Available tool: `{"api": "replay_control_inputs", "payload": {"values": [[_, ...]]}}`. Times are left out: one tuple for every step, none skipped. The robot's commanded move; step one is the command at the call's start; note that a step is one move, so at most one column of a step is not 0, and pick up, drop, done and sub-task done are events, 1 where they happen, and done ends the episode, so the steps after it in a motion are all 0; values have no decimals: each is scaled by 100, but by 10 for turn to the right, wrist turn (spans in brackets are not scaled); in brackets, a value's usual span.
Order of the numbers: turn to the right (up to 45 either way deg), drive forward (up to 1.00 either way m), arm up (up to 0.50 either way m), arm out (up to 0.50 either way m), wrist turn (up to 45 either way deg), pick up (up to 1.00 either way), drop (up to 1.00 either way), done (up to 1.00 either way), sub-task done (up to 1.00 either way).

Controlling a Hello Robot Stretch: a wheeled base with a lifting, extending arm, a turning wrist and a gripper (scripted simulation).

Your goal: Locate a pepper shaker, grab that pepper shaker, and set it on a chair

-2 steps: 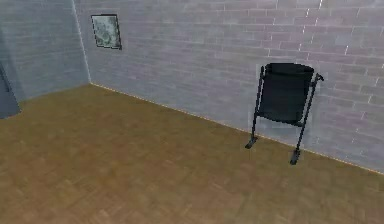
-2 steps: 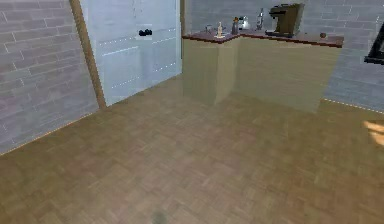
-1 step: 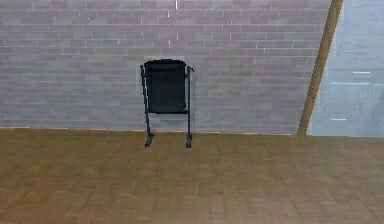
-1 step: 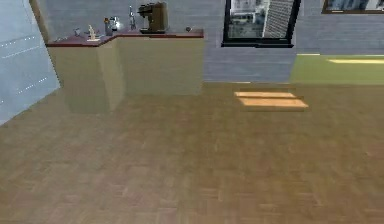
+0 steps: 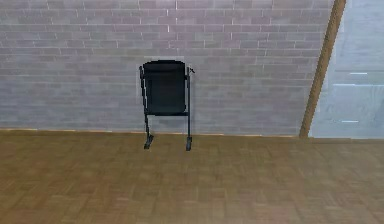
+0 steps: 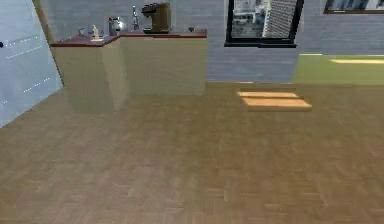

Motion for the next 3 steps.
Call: {"api": "replay_control_inputs", "payload": {"values": [[-360,0,0,0,0,0,0,0,0],[0,30,0,0,0,0,0,0,0],[-450,0,0,0,0,0,0,0,0]]}}
